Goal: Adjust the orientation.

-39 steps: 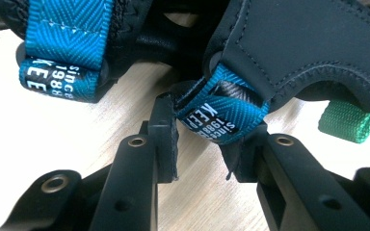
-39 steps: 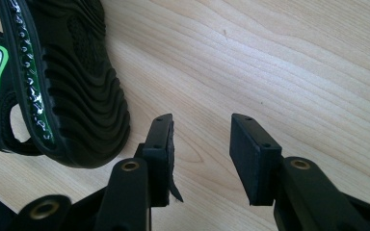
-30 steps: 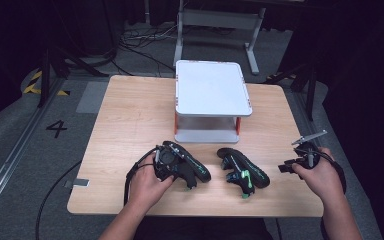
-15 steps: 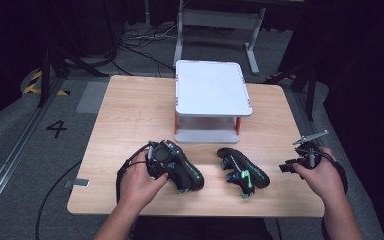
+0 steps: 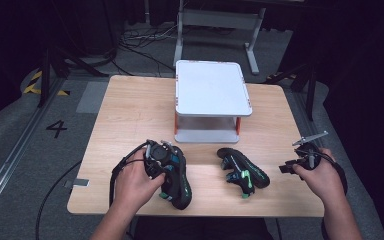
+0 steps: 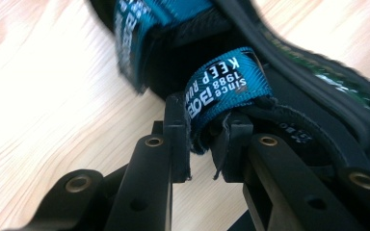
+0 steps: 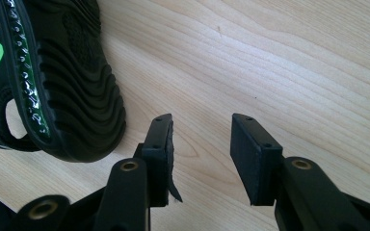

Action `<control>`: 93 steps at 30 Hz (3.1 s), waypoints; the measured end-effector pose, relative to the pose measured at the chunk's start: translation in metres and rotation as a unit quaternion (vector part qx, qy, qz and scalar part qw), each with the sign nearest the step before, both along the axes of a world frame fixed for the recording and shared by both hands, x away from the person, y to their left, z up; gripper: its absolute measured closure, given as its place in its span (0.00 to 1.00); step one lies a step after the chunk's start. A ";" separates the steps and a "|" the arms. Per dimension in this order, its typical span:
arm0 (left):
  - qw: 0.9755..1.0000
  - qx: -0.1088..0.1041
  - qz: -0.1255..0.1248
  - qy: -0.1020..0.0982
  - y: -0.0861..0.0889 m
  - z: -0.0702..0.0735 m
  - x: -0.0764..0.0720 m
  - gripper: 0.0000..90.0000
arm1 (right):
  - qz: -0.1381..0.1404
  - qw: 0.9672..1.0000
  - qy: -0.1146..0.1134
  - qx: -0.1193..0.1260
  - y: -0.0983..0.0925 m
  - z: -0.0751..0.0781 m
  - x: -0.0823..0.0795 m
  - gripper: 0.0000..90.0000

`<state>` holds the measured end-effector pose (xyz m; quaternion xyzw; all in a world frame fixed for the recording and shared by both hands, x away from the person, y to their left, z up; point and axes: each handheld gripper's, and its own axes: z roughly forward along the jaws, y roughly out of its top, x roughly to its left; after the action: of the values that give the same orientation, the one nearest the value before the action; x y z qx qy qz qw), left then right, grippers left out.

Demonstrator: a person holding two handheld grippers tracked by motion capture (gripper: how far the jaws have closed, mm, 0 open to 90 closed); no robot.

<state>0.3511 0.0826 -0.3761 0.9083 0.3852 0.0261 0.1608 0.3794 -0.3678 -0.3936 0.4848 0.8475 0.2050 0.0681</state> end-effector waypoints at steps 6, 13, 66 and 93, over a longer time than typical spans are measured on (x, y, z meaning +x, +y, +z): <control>0.999 -0.014 -0.033 -0.011 -0.027 -0.002 0.011 0.87 | 0.000 1.000 0.000 -0.001 0.000 -0.001 -0.001 0.68; 0.997 -0.008 -0.071 -0.026 -0.063 -0.014 0.023 0.87 | -0.005 1.000 0.003 -0.002 -0.002 -0.003 -0.005 0.67; 0.996 0.021 -0.072 -0.053 -0.035 0.029 0.026 0.39 | 0.015 1.000 -0.025 -0.005 0.003 0.010 -0.018 0.62; 0.999 0.031 0.011 -0.012 0.038 0.006 0.026 0.34 | 0.125 0.992 -0.021 0.002 0.058 0.008 -0.026 0.48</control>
<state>0.3776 0.1209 -0.3699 0.9081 0.3923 0.0508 0.1372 0.3532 -0.3096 -0.3856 0.3709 0.8994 0.2239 0.0585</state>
